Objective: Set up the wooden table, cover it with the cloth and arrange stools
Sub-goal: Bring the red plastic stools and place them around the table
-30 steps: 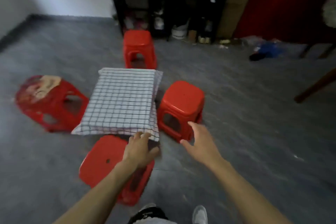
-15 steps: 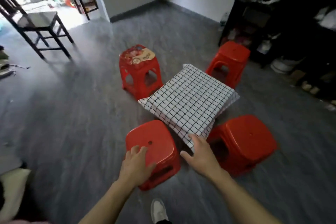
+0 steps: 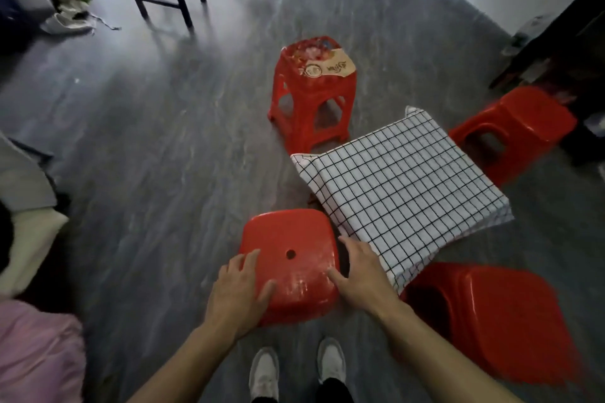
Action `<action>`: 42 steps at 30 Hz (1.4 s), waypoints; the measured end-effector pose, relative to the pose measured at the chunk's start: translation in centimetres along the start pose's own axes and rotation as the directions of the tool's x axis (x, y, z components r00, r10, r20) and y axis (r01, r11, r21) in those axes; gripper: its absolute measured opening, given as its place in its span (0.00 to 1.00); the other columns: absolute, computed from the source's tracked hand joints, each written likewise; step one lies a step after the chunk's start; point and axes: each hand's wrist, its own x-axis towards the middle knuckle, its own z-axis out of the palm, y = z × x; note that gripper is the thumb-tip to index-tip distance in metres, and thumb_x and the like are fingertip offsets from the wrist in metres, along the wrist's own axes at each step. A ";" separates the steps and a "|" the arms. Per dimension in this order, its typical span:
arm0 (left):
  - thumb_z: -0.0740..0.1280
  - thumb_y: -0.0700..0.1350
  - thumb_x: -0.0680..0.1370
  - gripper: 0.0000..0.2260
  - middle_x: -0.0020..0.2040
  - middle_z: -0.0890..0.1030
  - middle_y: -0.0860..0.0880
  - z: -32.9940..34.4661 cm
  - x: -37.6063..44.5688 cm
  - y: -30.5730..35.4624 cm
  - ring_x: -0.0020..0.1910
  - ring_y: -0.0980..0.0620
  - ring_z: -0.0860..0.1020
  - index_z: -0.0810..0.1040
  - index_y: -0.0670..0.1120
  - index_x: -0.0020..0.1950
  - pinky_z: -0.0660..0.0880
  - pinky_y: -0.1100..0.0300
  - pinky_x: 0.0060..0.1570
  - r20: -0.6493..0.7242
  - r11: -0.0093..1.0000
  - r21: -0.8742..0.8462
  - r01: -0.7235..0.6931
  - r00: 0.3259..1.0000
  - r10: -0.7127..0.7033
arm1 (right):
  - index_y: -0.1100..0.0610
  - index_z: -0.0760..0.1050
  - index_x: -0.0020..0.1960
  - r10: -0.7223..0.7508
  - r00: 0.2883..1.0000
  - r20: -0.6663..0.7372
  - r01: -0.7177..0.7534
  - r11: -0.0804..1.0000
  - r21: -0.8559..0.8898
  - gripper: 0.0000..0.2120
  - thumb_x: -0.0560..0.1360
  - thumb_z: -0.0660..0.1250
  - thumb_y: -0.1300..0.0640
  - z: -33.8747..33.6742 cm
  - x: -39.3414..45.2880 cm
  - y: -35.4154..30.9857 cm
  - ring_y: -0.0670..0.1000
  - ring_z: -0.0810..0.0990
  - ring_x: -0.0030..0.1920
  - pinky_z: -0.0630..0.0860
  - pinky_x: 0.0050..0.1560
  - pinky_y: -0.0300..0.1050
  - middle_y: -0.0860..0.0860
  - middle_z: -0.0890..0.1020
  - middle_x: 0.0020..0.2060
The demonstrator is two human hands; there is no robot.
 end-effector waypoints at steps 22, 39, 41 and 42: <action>0.65 0.68 0.73 0.39 0.77 0.46 0.35 19.7 14.3 -7.5 0.67 0.33 0.67 0.42 0.72 0.75 0.70 0.41 0.63 -0.053 0.966 0.040 0.254 0.966 -0.252 | 0.30 0.38 0.75 -0.040 0.991 0.130 0.041 0.999 -0.006 0.54 0.66 0.75 0.38 18.5 17.0 12.4 0.60 0.70 0.66 0.69 0.70 0.57 0.59 0.59 0.70; 0.67 0.67 0.72 0.41 0.72 0.54 0.37 20.4 13.0 -8.6 0.65 0.33 0.67 0.44 0.69 0.76 0.72 0.39 0.62 -0.155 0.911 -0.171 0.375 0.903 -0.400 | 0.29 0.43 0.76 -0.131 0.974 0.186 0.153 0.982 -0.110 0.54 0.64 0.77 0.39 18.4 19.8 8.3 0.59 0.65 0.65 0.68 0.68 0.59 0.56 0.62 0.66; 0.68 0.67 0.71 0.42 0.71 0.54 0.39 20.1 13.1 -8.6 0.66 0.35 0.67 0.44 0.69 0.76 0.72 0.40 0.63 -0.135 0.907 -0.181 0.380 0.904 -0.406 | 0.29 0.44 0.76 -0.151 0.971 0.186 0.173 0.978 -0.112 0.54 0.63 0.78 0.38 18.2 19.8 8.4 0.58 0.64 0.67 0.67 0.69 0.59 0.56 0.62 0.67; 0.69 0.67 0.70 0.43 0.71 0.54 0.39 19.9 13.2 -8.6 0.66 0.36 0.67 0.45 0.69 0.76 0.72 0.40 0.63 -0.127 0.906 -0.183 0.380 0.905 -0.406 | 0.29 0.45 0.76 -0.154 0.971 0.182 0.174 0.980 -0.100 0.54 0.62 0.78 0.38 18.1 19.8 8.5 0.58 0.63 0.68 0.67 0.70 0.59 0.56 0.61 0.68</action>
